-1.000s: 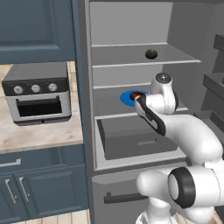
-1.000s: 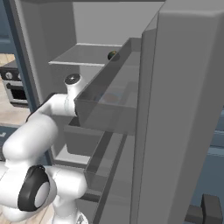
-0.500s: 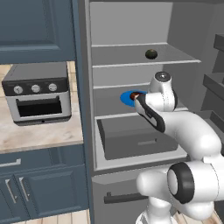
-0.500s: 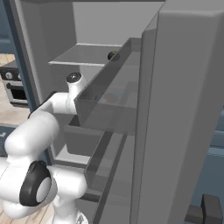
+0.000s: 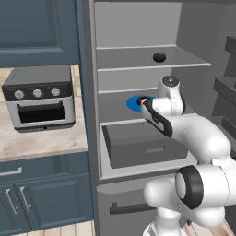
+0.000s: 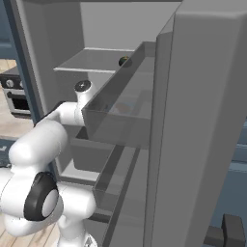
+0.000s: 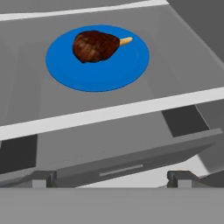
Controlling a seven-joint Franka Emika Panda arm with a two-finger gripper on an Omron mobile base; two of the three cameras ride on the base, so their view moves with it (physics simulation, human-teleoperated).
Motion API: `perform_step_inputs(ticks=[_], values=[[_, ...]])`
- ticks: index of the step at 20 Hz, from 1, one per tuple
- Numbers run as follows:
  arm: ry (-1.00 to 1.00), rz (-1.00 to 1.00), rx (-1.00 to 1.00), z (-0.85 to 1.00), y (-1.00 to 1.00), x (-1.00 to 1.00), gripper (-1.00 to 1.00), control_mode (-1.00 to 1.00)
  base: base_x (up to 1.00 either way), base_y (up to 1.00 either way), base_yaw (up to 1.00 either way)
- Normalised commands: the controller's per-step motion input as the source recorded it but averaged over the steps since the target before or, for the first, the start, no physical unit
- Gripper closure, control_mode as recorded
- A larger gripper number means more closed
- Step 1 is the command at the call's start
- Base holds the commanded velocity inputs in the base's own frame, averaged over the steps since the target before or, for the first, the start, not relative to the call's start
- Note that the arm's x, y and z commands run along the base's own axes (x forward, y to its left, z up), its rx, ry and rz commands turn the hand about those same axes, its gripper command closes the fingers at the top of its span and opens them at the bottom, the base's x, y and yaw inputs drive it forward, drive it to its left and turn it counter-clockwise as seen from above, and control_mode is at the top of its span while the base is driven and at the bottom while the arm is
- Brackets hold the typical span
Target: Transport the steak from the fridge to the microwave and turn on the microwave.
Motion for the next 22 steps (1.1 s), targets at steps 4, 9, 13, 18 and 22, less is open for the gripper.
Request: perform_step_inputs(ticks=[4, 9, 13, 18, 22], values=[[-0.13, 0.0, 0.0, -0.02, -0.04, 0.1, -1.0, -1.0, 0.0, 0.0, 0.0], [-0.13, 0.0, 0.0, 0.0, -0.1, 0.11, -1.0, -1.0, 0.0, 0.0, 0.0], [0.0, -0.01, 0.0, 0.0, -0.03, 0.1, -1.0, -1.0, 0.0, 0.0, 0.0], [0.11, -0.08, 0.02, 0.04, 0.0, 0.06, -1.0, -1.0, 0.0, 0.0, 0.0], [0.02, -0.09, 0.01, 0.0, 0.0, 0.17, -1.0, -1.0, 0.0, 0.0, 0.0]])
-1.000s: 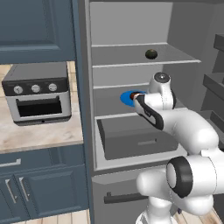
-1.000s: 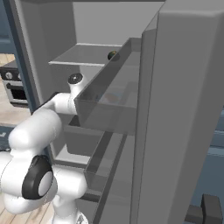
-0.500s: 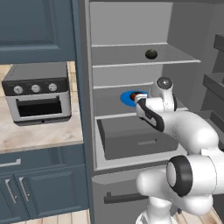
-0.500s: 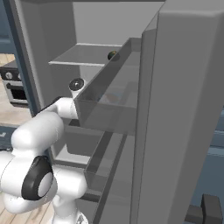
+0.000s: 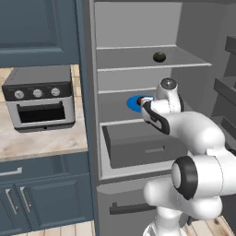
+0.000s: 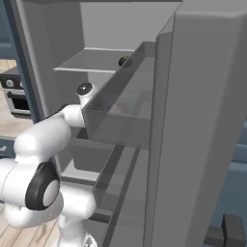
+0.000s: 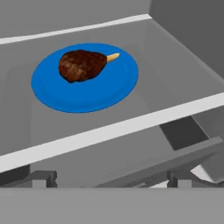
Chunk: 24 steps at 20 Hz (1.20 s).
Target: Transport the steak from the fridge to the microwave and turn on the microwave.
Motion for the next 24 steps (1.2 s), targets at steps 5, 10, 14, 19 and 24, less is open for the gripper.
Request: perform_step_inputs(ticks=[5, 10, 14, 19, 24], values=[[-0.02, -0.09, 0.0, 0.0, 0.0, 0.26, -1.0, -1.0, 0.0, 0.0, 0.0], [-0.02, -0.06, 0.0, -0.02, 0.0, 0.25, -1.0, -1.0, 0.0, 0.0, 0.0], [0.0, -0.03, 0.0, 0.0, 0.0, 0.21, -1.0, -1.0, 0.0, 0.0, 0.0], [0.0, -0.03, 0.01, 0.0, 0.0, 0.24, -1.0, -1.0, 0.0, 0.0, 0.0], [-0.01, -0.04, 0.0, -0.02, 0.0, 0.28, -1.0, -1.0, 0.0, 0.0, 0.0]])
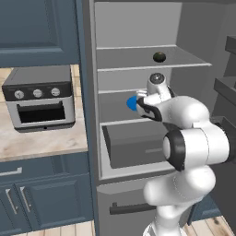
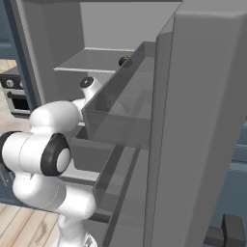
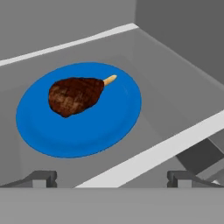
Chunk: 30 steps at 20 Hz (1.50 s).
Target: Transport the steak from the fridge to the microwave and turn on the microwave.
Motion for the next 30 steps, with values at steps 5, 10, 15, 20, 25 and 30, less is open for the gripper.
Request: perform_step_inputs(ticks=[5, 10, 15, 20, 25, 30], values=[[0.0, -0.04, 0.02, -0.03, 0.0, 0.26, -1.0, -1.0, 0.0, 0.0, 0.0], [0.0, -0.04, 0.0, -0.15, 0.0, 0.25, -1.0, -1.0, 0.0, 0.0, 0.0], [0.0, -0.05, 0.0, -0.15, 0.0, 0.26, -1.0, -1.0, 0.0, 0.0, 0.0], [0.0, -0.05, 0.01, -0.1, 0.0, 0.25, -1.0, -1.0, 0.0, 0.0, 0.0], [0.0, -0.05, 0.01, -0.02, 0.06, 0.26, -1.0, -1.0, 0.0, 0.0, 0.0], [0.0, -0.06, 0.03, -0.04, 0.07, 0.27, -1.0, -1.0, 0.0, 0.0, 0.0]])
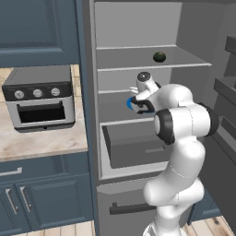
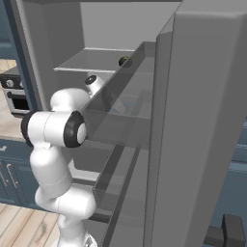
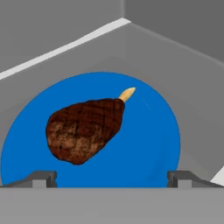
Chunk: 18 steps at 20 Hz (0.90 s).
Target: Transport the steak from the fridge to the microwave and turn on the microwave.
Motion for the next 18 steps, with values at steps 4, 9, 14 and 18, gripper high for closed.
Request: perform_step_inputs(ticks=[4, 9, 14, 18], values=[[0.0, -0.05, 0.05, -0.09, 0.0, 0.23, -1.0, -1.0, 0.0, 0.0, 0.0], [0.0, -0.05, 0.05, -0.15, 0.0, 0.26, -1.0, -1.0, 0.0, 0.0, 0.0], [0.0, -0.04, 0.03, -0.22, 0.0, 0.3, -1.0, -1.0, 0.0, 0.0, 0.0], [0.0, -0.04, 0.02, -0.21, 0.0, 0.29, -1.0, -1.0, 0.0, 0.0, 0.0]])
